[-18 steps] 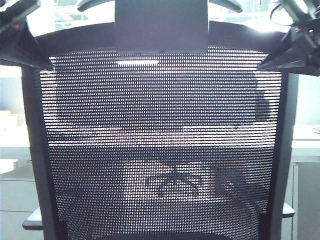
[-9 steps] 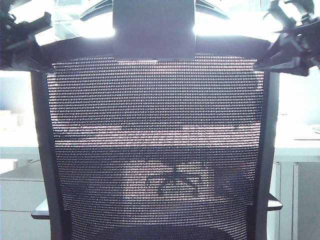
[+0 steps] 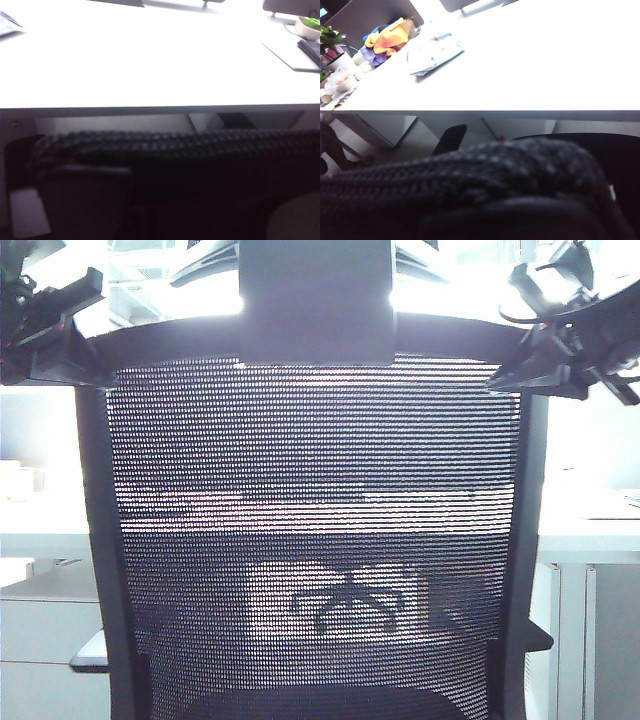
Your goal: Push the black chair under the table.
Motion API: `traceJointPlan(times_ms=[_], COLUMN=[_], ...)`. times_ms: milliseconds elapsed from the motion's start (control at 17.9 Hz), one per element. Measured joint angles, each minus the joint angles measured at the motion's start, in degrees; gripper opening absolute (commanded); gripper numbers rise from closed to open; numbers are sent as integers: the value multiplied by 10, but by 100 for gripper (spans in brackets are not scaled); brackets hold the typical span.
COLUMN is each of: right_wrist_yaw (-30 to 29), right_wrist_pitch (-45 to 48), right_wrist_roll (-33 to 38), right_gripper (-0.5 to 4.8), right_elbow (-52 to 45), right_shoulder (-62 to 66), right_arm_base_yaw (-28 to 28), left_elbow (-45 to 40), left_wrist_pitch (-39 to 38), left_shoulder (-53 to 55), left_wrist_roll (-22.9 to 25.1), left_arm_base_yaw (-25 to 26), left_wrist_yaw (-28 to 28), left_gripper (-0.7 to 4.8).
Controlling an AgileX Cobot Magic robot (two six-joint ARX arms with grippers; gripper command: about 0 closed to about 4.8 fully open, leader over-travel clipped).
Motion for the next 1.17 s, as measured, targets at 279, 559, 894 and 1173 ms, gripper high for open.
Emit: traceJointPlan(times_ms=[279,559,894,1173], right_wrist_yaw=[12,21,39,40], right_wrist_pitch=[12,1,-1,31], right_wrist_roll=[0,-1,-14,-25], right_gripper=[-6,-5,-5,-5], right_elbow=[34,90,110,121], right_shoulder=[44,98,114,141], right_arm_base_yaw=[7,12,13,13], left_elbow=[1,1,56,92], left_wrist_pitch=[65,138,159,178], left_shoulder=[50,105,179,228], left_wrist_roll=[0,-12,-20,-20], left_arm_base_yaw=[3,5,7,7], left_wrist_yaw=[-5,-5,-2,5], left_gripper=[-6,-6,-6,-6])
